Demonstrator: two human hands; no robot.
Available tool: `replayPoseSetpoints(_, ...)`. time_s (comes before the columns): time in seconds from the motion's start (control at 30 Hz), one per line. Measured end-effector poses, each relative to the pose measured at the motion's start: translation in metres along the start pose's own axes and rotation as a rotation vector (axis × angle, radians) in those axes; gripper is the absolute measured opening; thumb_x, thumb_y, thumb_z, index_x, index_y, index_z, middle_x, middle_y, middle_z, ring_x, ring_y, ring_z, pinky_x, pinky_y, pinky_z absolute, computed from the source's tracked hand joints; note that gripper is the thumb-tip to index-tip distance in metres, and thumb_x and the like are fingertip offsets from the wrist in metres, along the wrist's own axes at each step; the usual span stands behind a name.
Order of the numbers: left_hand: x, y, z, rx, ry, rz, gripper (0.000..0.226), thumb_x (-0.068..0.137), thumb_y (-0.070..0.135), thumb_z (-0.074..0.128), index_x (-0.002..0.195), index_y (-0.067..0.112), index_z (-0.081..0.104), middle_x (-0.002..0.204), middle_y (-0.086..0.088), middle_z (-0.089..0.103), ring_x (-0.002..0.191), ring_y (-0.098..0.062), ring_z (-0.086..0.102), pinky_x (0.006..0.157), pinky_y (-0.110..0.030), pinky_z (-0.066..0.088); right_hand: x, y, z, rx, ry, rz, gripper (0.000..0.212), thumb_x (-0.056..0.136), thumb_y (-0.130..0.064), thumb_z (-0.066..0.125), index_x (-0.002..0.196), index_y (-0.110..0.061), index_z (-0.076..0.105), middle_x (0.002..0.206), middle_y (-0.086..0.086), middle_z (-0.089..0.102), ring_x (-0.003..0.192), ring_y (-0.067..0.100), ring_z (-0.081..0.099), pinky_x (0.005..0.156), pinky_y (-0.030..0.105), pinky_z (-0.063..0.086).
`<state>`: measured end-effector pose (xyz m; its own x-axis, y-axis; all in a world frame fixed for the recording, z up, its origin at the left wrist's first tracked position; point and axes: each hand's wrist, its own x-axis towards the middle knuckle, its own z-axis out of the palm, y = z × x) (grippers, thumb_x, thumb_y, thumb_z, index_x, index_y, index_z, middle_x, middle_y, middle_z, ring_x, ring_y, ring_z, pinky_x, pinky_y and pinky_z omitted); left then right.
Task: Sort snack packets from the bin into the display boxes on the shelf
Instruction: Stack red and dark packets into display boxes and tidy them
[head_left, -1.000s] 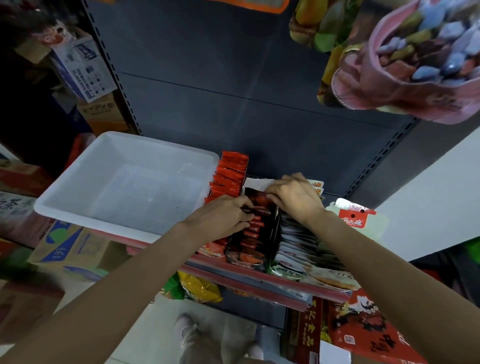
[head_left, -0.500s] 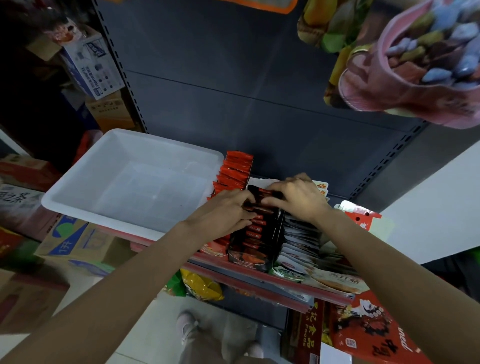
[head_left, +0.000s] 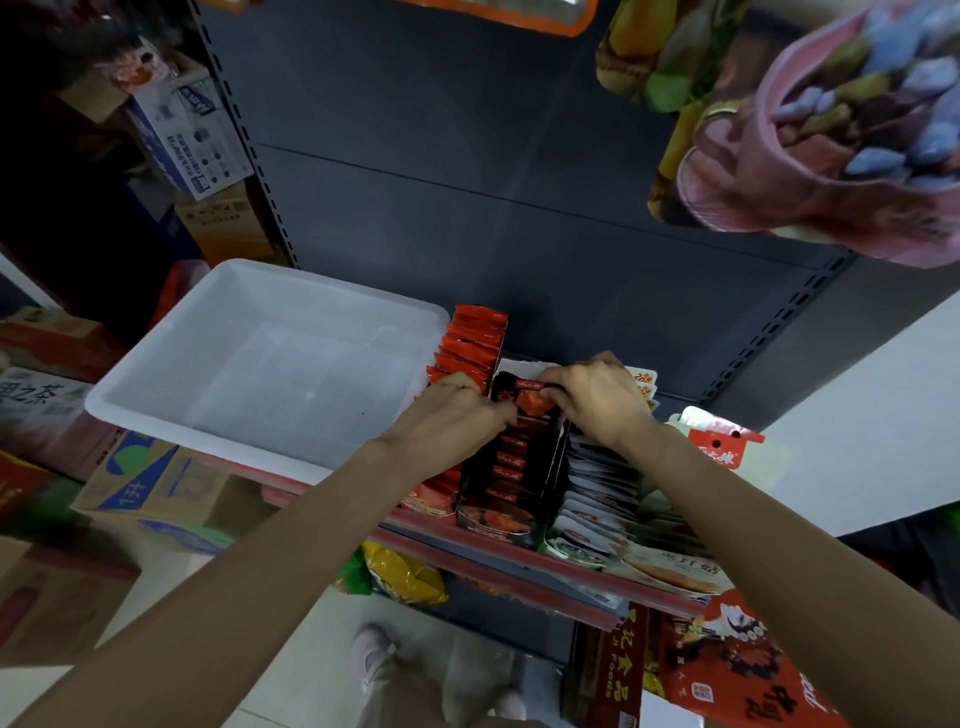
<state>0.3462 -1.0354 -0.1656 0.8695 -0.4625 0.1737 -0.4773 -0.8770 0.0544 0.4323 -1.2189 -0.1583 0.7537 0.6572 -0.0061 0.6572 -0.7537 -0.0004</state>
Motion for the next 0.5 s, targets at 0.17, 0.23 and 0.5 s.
replayPoseSetpoints(0.17,0.013,0.006,-0.001,-0.024,0.214,-0.068,0.019,0.068,0.008,0.079,0.081,0.016,0.068,0.083,0.001,0.065,0.074,-0.021,0.062,0.07,-0.035,0.048,-0.003,0.005,-0.007,0.142,-0.051,-0.055,0.047,0.096,-0.053,0.032,0.115,-0.025,0.064,0.092,0.002,0.071,0.087,0.02,0.063,0.097,0.03,0.033)
replayPoseSetpoints(0.23,0.012,0.007,-0.002,-0.013,0.233,-0.094,0.018,0.067,0.011,0.08,0.079,0.016,0.068,0.086,-0.001,0.06,0.078,-0.022,0.059,0.068,-0.035,0.044,-0.005,0.006,-0.009,0.172,-0.081,-0.07,0.055,0.088,-0.064,0.034,0.117,-0.028,0.064,0.089,0.001,0.071,0.087,0.019,0.064,0.095,0.029,0.033)
replayPoseSetpoints(0.5,0.006,0.011,0.001,-0.245,0.286,-0.273,0.037,0.072,0.004,0.075,0.075,0.017,0.041,0.069,0.005,0.045,0.061,-0.021,0.052,0.068,-0.029,0.035,-0.003,0.005,-0.016,0.118,-0.148,-0.109,0.042,0.094,-0.051,0.042,0.119,-0.023,0.062,0.092,0.003,0.071,0.087,0.02,0.064,0.091,0.029,0.035)
